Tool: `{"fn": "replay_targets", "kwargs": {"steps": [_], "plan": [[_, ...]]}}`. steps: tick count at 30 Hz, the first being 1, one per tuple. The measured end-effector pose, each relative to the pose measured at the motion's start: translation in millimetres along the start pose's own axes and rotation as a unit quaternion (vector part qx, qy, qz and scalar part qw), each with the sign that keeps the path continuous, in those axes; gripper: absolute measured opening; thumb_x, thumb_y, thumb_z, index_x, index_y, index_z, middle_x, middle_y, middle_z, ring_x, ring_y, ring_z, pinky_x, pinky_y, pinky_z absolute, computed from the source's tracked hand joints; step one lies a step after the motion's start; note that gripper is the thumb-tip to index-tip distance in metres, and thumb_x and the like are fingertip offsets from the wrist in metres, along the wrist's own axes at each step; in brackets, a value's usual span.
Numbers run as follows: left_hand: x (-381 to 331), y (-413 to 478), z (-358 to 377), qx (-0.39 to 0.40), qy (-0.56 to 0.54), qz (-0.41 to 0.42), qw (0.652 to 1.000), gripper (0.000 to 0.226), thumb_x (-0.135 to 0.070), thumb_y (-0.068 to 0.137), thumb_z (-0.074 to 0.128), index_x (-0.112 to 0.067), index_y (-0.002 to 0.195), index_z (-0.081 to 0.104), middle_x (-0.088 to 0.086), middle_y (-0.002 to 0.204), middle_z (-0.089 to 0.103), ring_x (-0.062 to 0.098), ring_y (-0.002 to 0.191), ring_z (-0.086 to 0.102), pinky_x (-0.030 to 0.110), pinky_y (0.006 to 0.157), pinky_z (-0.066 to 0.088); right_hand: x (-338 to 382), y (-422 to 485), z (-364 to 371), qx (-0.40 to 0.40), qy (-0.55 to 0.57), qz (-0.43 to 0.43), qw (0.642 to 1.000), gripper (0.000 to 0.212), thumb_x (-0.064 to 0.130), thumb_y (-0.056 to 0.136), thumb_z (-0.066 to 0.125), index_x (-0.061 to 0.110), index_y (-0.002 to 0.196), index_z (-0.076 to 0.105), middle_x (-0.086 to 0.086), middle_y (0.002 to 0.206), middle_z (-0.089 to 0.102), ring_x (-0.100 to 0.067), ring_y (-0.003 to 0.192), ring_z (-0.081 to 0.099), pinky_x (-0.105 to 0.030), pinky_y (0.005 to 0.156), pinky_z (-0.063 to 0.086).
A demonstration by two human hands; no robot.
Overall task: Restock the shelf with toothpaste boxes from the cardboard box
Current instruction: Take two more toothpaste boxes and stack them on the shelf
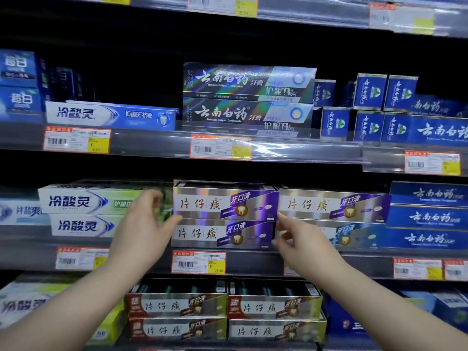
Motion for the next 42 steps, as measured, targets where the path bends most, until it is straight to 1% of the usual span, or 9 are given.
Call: {"fn": "replay_targets", "kwargs": {"steps": [7, 12, 14, 17, 22, 24, 34, 38, 42], "plan": [[-0.4, -23.4, 16.1, 0.100, -0.091, -0.011, 0.991, 0.047, -0.017, 0.084, 0.061, -0.020, 0.130, 0.049, 0.003, 0.121, 0.062, 0.007, 0.095, 0.051, 0.023, 0.088, 0.037, 3.3, -0.6, 18.1, 0.003, 0.016, 0.010, 1.000, 0.061, 0.026, 0.088, 0.053, 0.021, 0.142, 0.024, -0.001, 0.130, 0.055, -0.022, 0.118, 0.052, -0.031, 0.090, 0.044], [-2.2, -22.8, 16.5, 0.111, -0.085, -0.001, 0.990, 0.047, -0.016, 0.085, 0.060, -0.027, 0.129, 0.048, -0.014, 0.098, 0.056, -0.005, 0.078, 0.049, 0.012, 0.064, 0.037, 4.8, -2.0, 21.1, 0.005, 0.026, 0.012, 1.000, 0.061, 0.024, 0.087, 0.054, 0.023, 0.141, 0.024, -0.002, 0.125, 0.056, -0.021, 0.111, 0.054, -0.029, 0.082, 0.043], [4.0, -24.9, 17.6, 0.113, -0.063, 0.002, 0.992, 0.052, -0.021, 0.085, 0.060, -0.033, 0.132, 0.043, -0.010, 0.108, 0.059, 0.004, 0.090, 0.053, 0.021, 0.068, 0.040, 7.7, -8.0, 20.0, 0.008, 0.011, 0.001, 1.000, 0.061, 0.027, 0.088, 0.053, 0.025, 0.141, 0.024, 0.000, 0.129, 0.053, -0.018, 0.114, 0.052, -0.029, 0.085, 0.044], [13.2, -29.7, 18.5, 0.117, -0.051, -0.004, 0.992, 0.055, -0.020, 0.084, 0.060, -0.033, 0.135, 0.040, -0.001, 0.122, 0.061, 0.014, 0.107, 0.055, 0.030, 0.085, 0.046, 15.0, -16.6, 21.2, 0.025, -0.030, -0.013, 0.999, 0.064, 0.032, 0.090, 0.050, 0.025, 0.144, 0.017, 0.005, 0.147, 0.034, -0.016, 0.132, 0.035, -0.031, 0.103, 0.036], [13.8, -28.2, 24.1, 0.127, 0.008, -0.002, 0.992, 0.053, -0.022, 0.084, 0.059, -0.026, 0.135, 0.044, 0.002, 0.101, 0.068, 0.022, 0.102, 0.061, 0.039, 0.099, 0.044, 16.2, -14.2, 27.7, 0.048, -0.065, -0.013, 0.997, 0.063, 0.033, 0.091, 0.047, 0.020, 0.145, 0.016, 0.003, 0.151, 0.028, -0.018, 0.138, 0.022, -0.031, 0.111, 0.025], [12.9, -25.5, 27.4, 0.132, 0.041, 0.002, 0.990, 0.054, -0.024, 0.085, 0.058, -0.028, 0.136, 0.041, 0.002, 0.113, 0.065, 0.022, 0.107, 0.057, 0.040, 0.103, 0.039, 17.5, -11.7, 30.1, 0.054, -0.075, -0.015, 0.996, 0.062, 0.029, 0.091, 0.046, 0.019, 0.145, 0.016, 0.003, 0.152, 0.027, -0.019, 0.138, 0.020, -0.032, 0.110, 0.025], [12.1, -19.4, 41.7, 0.181, 0.074, -0.013, 0.981, 0.065, -0.030, 0.085, 0.057, -0.033, 0.141, 0.026, -0.002, 0.140, 0.046, 0.022, 0.116, 0.051, 0.037, 0.104, 0.032, 13.6, 5.6, 45.4, 0.085, -0.065, 0.028, 0.994, 0.069, 0.022, 0.085, 0.048, 0.018, 0.145, 0.014, -0.003, 0.156, 0.015, -0.026, 0.139, 0.020, -0.037, 0.111, 0.027], [16.8, -22.5, 42.5, 0.206, 0.029, -0.028, 0.978, 0.074, -0.035, 0.080, 0.065, -0.033, 0.142, 0.024, 0.002, 0.139, 0.046, 0.027, 0.113, 0.053, 0.044, 0.101, 0.040, 11.2, 3.3, 43.2, 0.088, -0.038, 0.019, 0.995, 0.068, 0.020, 0.084, 0.049, 0.018, 0.145, 0.017, -0.001, 0.155, 0.018, -0.026, 0.138, 0.024, -0.038, 0.111, 0.030], [22.4, -31.4, 35.1, 0.165, -0.023, -0.018, 0.986, 0.065, -0.030, 0.080, 0.066, -0.031, 0.137, 0.036, 0.000, 0.132, 0.049, 0.021, 0.119, 0.046, 0.040, 0.101, 0.041, 7.9, -1.6, 37.1, 0.060, -0.023, -0.010, 0.998, 0.065, 0.021, 0.086, 0.050, 0.020, 0.144, 0.022, 0.003, 0.154, 0.022, -0.022, 0.138, 0.026, -0.036, 0.112, 0.028]]}}
Point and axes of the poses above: each hand's wrist, its own y-axis towards the middle knuckle, its own z-axis out of the palm, x = y × z, the point moved 6 cm from there along y, towards the middle knuckle
